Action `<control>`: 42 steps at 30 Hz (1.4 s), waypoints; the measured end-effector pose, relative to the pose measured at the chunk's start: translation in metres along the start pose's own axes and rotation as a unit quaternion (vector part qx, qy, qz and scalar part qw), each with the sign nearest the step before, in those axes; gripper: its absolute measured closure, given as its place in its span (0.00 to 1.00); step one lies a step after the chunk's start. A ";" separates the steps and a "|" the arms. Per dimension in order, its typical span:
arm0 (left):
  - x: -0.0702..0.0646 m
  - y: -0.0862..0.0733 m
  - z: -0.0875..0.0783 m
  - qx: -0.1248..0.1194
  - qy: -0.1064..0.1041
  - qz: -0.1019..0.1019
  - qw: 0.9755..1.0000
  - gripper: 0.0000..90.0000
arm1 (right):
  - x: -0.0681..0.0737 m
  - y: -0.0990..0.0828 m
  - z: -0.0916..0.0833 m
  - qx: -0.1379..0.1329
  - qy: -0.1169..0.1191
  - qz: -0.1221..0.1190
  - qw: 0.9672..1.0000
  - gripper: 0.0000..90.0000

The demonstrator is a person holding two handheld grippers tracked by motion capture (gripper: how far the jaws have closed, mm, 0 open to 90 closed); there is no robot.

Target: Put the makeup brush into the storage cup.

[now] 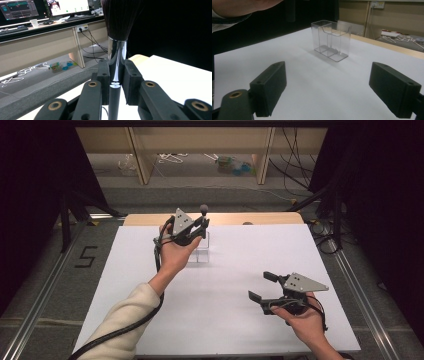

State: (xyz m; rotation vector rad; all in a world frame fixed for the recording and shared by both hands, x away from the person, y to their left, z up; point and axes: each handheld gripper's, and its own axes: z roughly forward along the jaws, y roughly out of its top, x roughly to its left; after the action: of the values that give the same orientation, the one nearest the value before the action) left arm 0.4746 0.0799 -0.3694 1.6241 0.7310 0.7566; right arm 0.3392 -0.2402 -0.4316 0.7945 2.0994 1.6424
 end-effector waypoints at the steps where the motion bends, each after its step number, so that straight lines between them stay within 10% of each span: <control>1: 0.000 0.000 0.000 0.000 0.000 0.000 1.000 0.86 | 0.000 0.000 0.000 0.000 0.000 0.000 1.000 0.17; 42: 0.005 -0.005 0.013 0.005 0.014 0.016 1.000 0.86 | 0.002 0.000 0.000 0.010 0.012 0.014 1.000 0.17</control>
State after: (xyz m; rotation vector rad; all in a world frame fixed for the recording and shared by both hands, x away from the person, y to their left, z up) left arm 0.4873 0.0771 -0.3758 1.6401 0.7309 0.8024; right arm 0.3379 -0.2394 -0.4319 0.8185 2.1335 1.6546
